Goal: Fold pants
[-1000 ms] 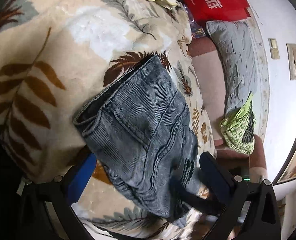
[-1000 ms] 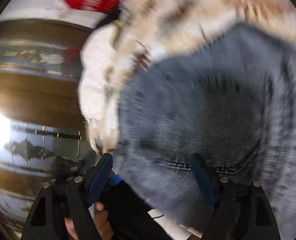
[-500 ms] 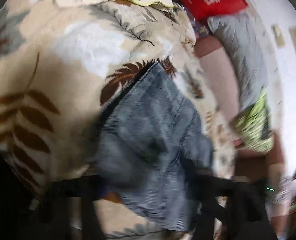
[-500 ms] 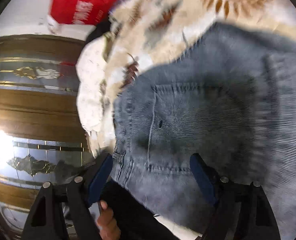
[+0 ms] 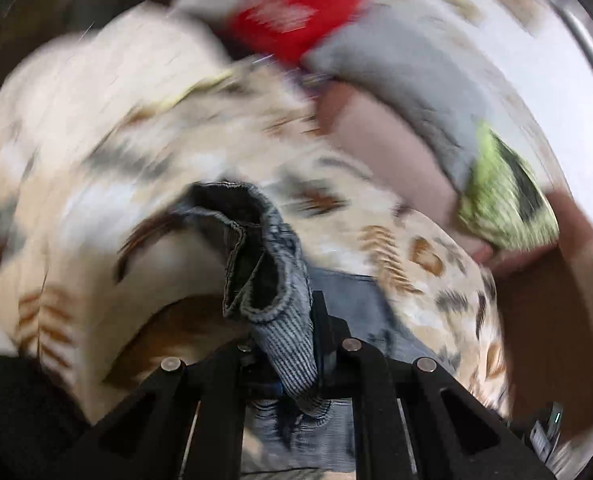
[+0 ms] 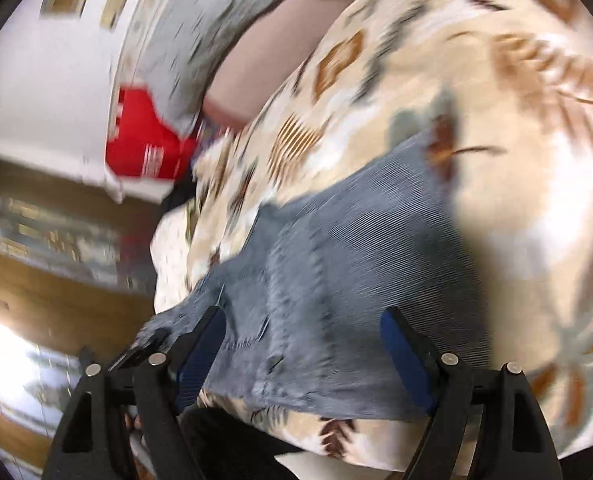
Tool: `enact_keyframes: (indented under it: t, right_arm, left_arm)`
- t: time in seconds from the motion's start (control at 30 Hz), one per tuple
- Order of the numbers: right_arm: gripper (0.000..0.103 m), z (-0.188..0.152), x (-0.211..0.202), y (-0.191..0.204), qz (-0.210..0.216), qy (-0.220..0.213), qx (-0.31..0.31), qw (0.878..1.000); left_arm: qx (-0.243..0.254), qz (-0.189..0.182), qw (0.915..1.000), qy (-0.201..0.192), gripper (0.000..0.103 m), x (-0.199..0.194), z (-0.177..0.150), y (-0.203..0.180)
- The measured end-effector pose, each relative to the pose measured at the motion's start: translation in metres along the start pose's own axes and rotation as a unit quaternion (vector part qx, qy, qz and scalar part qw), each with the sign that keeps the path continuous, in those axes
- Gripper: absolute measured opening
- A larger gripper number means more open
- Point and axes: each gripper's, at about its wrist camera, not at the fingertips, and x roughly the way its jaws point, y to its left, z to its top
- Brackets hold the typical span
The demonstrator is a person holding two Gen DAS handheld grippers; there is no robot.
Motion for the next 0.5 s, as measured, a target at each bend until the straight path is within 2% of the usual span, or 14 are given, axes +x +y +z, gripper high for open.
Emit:
enact_keyframes:
  t: [0.03,0.07,0.17,0.3,0.4,0.43,0.47,0.5]
  right_arm:
    - [0.082,0.002,-0.009,-0.009,0.006,-0.011,0.012,1.0]
    - [0.082,0.005,-0.016,-0.015,0.009,-0.021,0.023,0.999]
    - [0.082,0.01,-0.042,-0.035,0.022,-0.056,0.048,0.997]
    - [0.082,0.014,-0.074,-0.057,0.028,-0.093,0.067,0.993]
    - [0.082,0.014,-0.092,-0.076,0.022,-0.113,0.082,0.99]
    - [0.082,0.014,-0.096,-0.083,0.019,-0.116,0.09,0.989]
    - [0.082,0.013,-0.098,-0.088,0.017,-0.118,0.097,0.988]
    - [0.082,0.013,-0.099,-0.092,0.015,-0.119,0.103,0.987]
  left_arm:
    - [0.044,-0.004,0.999,-0.009,0.011,-0.005,-0.005,-0.03]
    - [0.069,-0.008,0.9975,-0.012,0.011,-0.007,-0.009,-0.047]
    - [0.162,-0.032,0.9862,-0.011,0.011,-0.006,-0.035,-0.116]
    - [0.247,-0.058,0.9669,0.028,0.011,0.015,-0.085,-0.181]
    - [0.321,-0.059,0.9381,0.116,0.016,0.063,-0.138,-0.214]
    - [0.347,-0.051,0.9175,0.188,0.027,0.092,-0.166,-0.218]
    - [0.363,-0.043,0.902,0.23,0.031,0.105,-0.181,-0.218]
    - [0.384,-0.035,0.8932,0.231,0.032,0.107,-0.192,-0.218]
